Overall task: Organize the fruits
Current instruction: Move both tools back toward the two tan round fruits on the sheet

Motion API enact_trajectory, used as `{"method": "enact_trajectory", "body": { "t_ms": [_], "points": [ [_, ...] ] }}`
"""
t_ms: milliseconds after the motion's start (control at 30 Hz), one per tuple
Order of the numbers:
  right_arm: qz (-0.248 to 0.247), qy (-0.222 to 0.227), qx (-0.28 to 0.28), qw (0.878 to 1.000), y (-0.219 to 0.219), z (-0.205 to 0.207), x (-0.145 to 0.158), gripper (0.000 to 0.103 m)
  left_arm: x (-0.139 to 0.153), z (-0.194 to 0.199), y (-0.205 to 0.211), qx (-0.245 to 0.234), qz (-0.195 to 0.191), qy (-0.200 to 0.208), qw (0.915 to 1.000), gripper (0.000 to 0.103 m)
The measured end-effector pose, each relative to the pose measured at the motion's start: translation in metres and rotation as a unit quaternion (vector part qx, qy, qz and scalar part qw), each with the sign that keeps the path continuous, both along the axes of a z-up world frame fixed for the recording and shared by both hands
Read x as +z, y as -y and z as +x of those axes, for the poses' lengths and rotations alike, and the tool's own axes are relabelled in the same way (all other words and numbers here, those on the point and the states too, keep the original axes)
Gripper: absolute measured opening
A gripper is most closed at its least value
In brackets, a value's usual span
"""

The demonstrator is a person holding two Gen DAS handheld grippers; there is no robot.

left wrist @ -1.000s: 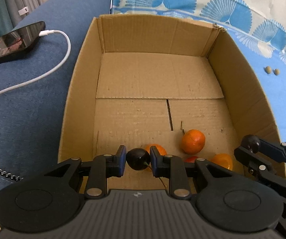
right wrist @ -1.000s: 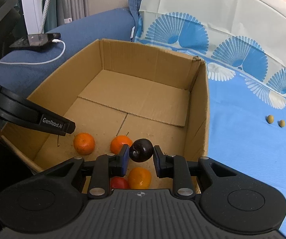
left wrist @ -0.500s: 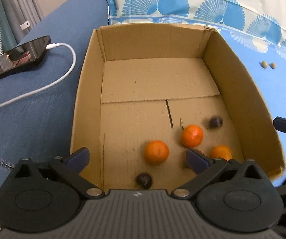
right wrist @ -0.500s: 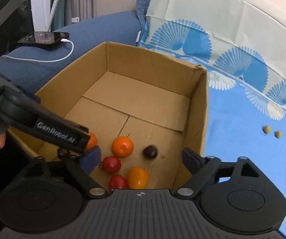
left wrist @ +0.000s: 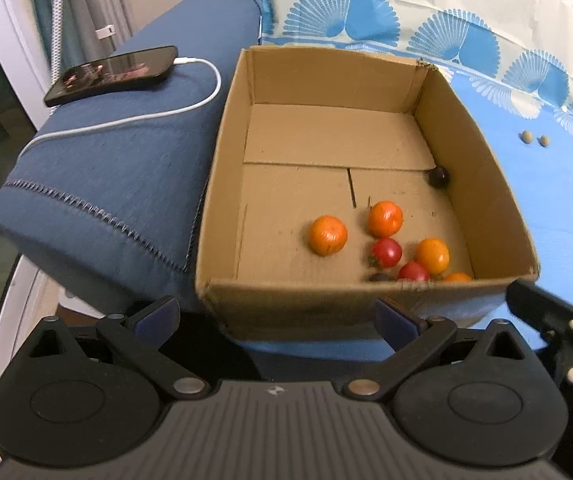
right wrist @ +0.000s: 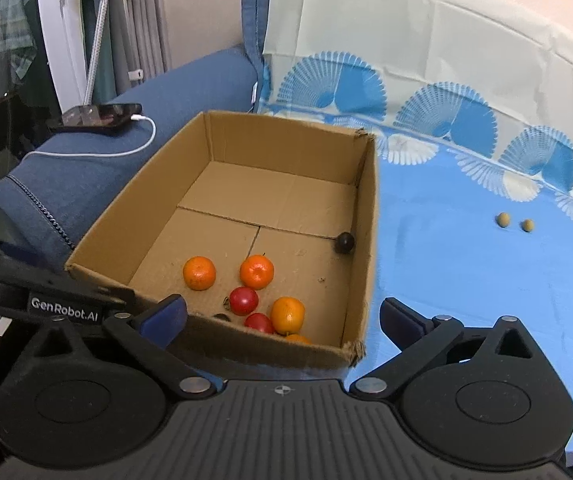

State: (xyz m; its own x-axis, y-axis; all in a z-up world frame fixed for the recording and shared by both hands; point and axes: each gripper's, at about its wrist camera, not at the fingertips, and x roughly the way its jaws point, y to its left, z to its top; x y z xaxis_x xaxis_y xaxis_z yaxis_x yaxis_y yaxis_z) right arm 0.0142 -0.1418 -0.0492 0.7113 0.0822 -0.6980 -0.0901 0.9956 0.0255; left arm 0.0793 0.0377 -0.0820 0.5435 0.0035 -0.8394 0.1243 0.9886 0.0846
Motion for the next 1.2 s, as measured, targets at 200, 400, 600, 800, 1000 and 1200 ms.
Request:
{"method": "enact_trajectory", "body": {
  "t_ms": [200, 400, 600, 800, 1000, 1200],
  "points": [
    [0.011, 0.019, -0.019, 1.0, 0.004, -0.024, 0.011, 0.102, 0.009, -0.035, -0.001, 0.015, 0.0, 0.019, 0.9997, 0.103],
    [0.01, 0.046, -0.017, 0.999, 0.004, -0.048, 0.021, 0.102, 0.02, -0.056, 0.007, 0.003, 0.006, 0.046, 0.9989, 0.103],
    [0.016, 0.068, -0.03, 0.997, 0.013, -0.068, 0.03, 0.102, 0.028, -0.072, 0.015, -0.004, 0.007, 0.059, 0.9982, 0.103],
    [0.015, 0.072, -0.03, 0.997, 0.016, -0.079, 0.032, 0.102, 0.035, -0.081, 0.014, -0.001, 0.006, 0.071, 0.9974, 0.103],
    [-0.013, 0.083, 0.001, 0.996, 0.008, -0.088, 0.034, 0.102, 0.04, -0.087, 0.014, 0.0, 0.009, 0.082, 0.9966, 0.103],
    [-0.029, 0.094, 0.019, 0.995, 0.002, -0.094, 0.036, 0.102, 0.042, -0.09, 0.014, -0.002, 0.009, 0.085, 0.9963, 0.103]
  ]
}}
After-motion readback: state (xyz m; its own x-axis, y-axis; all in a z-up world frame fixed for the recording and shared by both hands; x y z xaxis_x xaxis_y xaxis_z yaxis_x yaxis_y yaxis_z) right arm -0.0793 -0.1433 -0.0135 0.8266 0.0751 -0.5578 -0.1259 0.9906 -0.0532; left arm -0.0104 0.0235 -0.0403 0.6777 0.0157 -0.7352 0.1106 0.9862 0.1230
